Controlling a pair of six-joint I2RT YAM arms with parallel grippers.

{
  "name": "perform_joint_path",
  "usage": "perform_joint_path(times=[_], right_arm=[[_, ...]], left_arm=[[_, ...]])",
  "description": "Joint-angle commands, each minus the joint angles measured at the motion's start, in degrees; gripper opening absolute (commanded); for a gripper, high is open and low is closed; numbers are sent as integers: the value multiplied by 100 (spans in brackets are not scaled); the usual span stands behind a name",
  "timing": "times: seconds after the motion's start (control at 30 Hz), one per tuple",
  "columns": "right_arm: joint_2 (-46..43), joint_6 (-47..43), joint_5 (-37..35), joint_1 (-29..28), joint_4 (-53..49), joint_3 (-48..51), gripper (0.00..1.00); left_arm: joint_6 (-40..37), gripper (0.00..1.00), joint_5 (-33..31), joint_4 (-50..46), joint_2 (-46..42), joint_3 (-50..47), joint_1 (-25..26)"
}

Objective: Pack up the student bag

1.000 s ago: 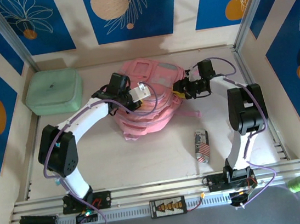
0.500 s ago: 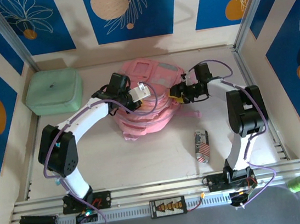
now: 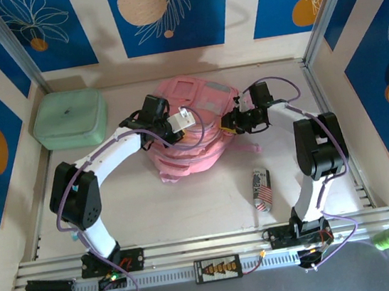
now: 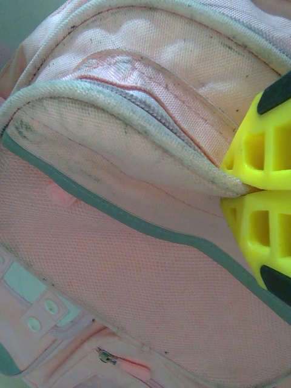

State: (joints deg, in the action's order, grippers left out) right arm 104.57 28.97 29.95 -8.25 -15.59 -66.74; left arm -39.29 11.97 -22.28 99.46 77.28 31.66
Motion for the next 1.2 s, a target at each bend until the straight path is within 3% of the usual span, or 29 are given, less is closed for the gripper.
perform_joint_path(times=[0.0, 0.23, 0.67, 0.93, 1.17], right_arm=[[-224, -37, -157, 9, -96, 177, 30], [-482, 199, -57, 118, 333, 534, 35], [-290, 152, 81, 111, 435, 526, 23], [-102, 13, -1, 8, 295, 425, 25], [-15, -211, -189, -157, 156, 273, 33]], left_arm=[[182, 3, -28, 116, -89, 138, 19], [185, 2, -145, 128, -66, 218, 24], [233, 3, -32, 129, -76, 270, 20], [233, 3, -37, 120, -89, 288, 18], [259, 2, -45, 100, -80, 297, 24]])
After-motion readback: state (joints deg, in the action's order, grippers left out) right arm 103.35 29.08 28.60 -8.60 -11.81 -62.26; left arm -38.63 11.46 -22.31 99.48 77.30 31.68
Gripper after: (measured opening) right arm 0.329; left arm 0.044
